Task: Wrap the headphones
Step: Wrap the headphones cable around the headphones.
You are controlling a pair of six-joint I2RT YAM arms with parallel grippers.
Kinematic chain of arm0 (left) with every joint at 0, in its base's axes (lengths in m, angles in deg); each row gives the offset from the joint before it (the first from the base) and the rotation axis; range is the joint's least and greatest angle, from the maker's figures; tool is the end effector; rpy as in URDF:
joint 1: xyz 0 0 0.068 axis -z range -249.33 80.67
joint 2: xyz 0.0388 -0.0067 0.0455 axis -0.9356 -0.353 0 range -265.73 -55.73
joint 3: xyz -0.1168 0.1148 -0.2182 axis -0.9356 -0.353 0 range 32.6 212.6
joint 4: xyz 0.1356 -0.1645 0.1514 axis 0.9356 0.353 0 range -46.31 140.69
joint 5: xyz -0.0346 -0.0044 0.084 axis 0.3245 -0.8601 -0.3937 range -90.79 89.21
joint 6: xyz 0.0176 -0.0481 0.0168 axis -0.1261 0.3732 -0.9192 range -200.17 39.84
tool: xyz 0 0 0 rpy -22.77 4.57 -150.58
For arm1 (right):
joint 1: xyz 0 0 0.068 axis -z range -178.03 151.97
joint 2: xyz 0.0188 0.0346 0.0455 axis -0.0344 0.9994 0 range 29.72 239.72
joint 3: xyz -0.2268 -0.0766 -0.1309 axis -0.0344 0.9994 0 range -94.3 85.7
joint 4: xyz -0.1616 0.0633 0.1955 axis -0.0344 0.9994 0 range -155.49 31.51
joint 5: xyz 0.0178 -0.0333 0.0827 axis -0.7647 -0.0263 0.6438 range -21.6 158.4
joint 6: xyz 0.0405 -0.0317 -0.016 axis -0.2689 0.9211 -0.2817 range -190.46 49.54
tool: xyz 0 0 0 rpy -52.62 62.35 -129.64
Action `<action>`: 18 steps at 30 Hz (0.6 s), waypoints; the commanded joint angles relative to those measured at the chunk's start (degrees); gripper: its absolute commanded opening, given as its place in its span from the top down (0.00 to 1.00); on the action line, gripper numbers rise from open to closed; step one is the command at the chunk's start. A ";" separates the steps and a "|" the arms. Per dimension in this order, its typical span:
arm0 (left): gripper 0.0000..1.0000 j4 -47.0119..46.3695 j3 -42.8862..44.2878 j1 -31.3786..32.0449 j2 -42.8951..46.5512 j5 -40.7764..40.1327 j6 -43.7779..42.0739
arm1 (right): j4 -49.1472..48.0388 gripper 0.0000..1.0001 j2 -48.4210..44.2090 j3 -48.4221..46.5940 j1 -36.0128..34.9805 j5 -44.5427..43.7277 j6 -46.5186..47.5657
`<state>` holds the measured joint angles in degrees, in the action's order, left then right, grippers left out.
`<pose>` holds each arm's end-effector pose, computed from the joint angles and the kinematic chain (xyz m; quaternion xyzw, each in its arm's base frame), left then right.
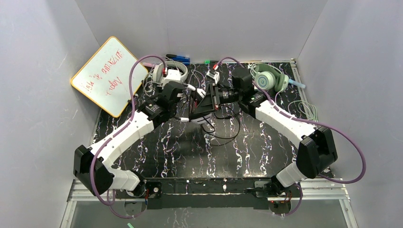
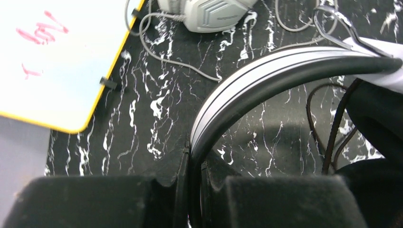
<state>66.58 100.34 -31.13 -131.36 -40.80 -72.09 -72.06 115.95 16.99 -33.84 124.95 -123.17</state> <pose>0.2440 -0.1628 0.3432 0.0490 0.8328 0.0911 0.5438 0.2633 0.2267 0.3427 -0.1984 0.7163 0.6528 0.1463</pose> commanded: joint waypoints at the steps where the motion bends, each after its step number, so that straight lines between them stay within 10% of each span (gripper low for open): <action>1: 1.00 1.16 3.85 -0.18 2.35 -11.30 19.38 | 6.32 0.72 -0.02 -2.70 -2.99 -5.51 5.95; 18: 1.00 8.13 10.04 -16.00 -1.10 20.07 36.82 | -1.59 0.71 -2.94 14.98 -6.20 -15.37 10.43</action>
<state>76.79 106.68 -45.62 -135.12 -29.54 -42.15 -66.94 115.89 28.42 -39.70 111.12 -113.90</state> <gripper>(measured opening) 0.054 0.284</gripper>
